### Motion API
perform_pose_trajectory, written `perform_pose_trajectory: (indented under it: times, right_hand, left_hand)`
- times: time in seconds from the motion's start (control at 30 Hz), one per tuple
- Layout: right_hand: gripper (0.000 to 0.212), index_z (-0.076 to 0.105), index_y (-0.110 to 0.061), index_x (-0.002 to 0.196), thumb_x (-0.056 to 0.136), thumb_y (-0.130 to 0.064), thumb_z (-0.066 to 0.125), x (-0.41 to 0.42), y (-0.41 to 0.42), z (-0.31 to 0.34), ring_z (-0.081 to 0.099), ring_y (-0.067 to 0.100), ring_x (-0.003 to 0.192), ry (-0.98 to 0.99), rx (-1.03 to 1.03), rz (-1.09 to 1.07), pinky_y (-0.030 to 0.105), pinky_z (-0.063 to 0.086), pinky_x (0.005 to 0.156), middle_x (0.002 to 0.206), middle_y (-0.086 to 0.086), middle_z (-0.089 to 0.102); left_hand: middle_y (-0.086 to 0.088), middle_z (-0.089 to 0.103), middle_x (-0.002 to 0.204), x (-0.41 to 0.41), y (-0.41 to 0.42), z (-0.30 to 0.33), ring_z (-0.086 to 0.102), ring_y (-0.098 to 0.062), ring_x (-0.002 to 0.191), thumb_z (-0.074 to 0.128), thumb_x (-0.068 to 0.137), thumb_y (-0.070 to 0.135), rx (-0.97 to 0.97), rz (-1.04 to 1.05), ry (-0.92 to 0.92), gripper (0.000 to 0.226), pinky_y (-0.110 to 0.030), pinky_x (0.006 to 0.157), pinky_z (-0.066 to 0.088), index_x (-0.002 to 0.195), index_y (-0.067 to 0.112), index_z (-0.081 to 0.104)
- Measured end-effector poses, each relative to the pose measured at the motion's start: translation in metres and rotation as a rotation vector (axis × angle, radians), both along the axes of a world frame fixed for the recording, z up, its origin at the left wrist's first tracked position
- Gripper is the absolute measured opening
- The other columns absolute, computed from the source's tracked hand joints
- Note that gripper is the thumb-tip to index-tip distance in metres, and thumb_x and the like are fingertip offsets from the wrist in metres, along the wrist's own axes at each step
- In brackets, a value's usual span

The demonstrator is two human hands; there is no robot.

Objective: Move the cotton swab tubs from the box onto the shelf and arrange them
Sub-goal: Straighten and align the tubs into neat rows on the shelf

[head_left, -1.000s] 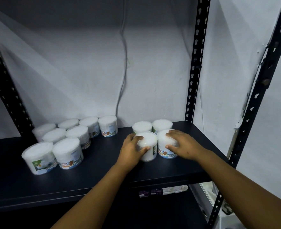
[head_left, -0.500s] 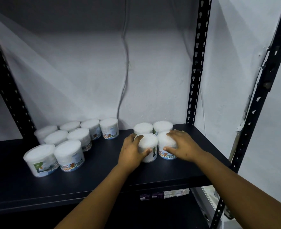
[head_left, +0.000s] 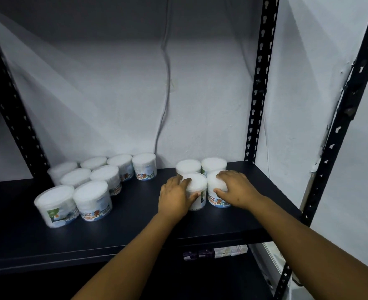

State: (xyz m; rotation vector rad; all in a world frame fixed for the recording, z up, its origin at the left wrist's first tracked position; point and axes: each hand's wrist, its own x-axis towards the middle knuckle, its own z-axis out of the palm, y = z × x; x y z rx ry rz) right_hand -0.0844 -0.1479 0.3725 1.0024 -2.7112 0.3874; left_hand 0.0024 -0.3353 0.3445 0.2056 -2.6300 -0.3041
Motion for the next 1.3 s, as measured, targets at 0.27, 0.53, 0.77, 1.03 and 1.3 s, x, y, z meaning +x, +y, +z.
perform_pose_trajectory:
  times: [0.27,0.53,0.77,1.03,1.3]
  right_hand:
    - [0.054,0.046,-0.018,0.136,0.09,-0.046,0.053,0.002,0.001,0.0,0.039,0.021,0.13,-0.012,0.026,-0.045,0.035,0.028,0.107,0.141,0.001,0.047]
    - [0.056,0.049,-0.013,0.132,0.089,-0.048,0.054,0.006,0.0,0.0,0.043,0.022,0.129,-0.013,0.007,-0.044,0.036,0.031,0.108,0.138,0.004,0.051]
    - [0.054,0.048,-0.012,0.134,0.091,-0.043,0.055,0.004,0.001,0.001,0.041,0.022,0.13,-0.037,-0.008,-0.022,0.034,0.031,0.109,0.14,0.006,0.049]
    - [0.051,0.051,-0.014,0.131,0.091,-0.045,0.053,0.003,0.001,-0.001,0.045,0.023,0.124,-0.011,0.014,-0.028,0.036,0.035,0.105,0.134,0.005,0.053]
    - [0.055,0.048,-0.017,0.134,0.09,-0.05,0.052,0.005,0.0,-0.003,0.039,0.022,0.13,0.032,0.03,-0.059,0.036,0.027,0.107,0.14,0.003,0.047]
  left_hand:
    - [-0.002,0.05,0.136,0.002,0.001,0.004,0.041,-0.02,0.127,0.048,0.092,0.052,-0.048,0.01,-0.013,0.05,-0.033,0.102,0.031,0.132,0.023,0.054]
    - [-0.002,0.044,0.143,0.003,0.004,0.009,0.034,-0.019,0.135,0.047,0.092,0.054,-0.047,0.021,-0.056,0.056,-0.033,0.107,0.027,0.137,0.02,0.047]
    - [-0.002,0.041,0.148,0.003,0.002,0.009,0.03,-0.019,0.14,0.046,0.094,0.049,-0.036,-0.007,-0.094,0.053,-0.035,0.111,0.025,0.138,0.02,0.046]
    - [-0.005,0.043,0.141,0.007,0.005,0.01,0.039,-0.023,0.128,0.043,0.094,0.054,-0.132,0.048,-0.095,0.053,-0.035,0.102,0.031,0.138,0.024,0.045]
    - [-0.004,0.042,0.141,0.009,0.004,0.01,0.036,-0.023,0.13,0.045,0.092,0.054,-0.116,0.05,-0.078,0.06,-0.037,0.104,0.03,0.14,0.02,0.04]
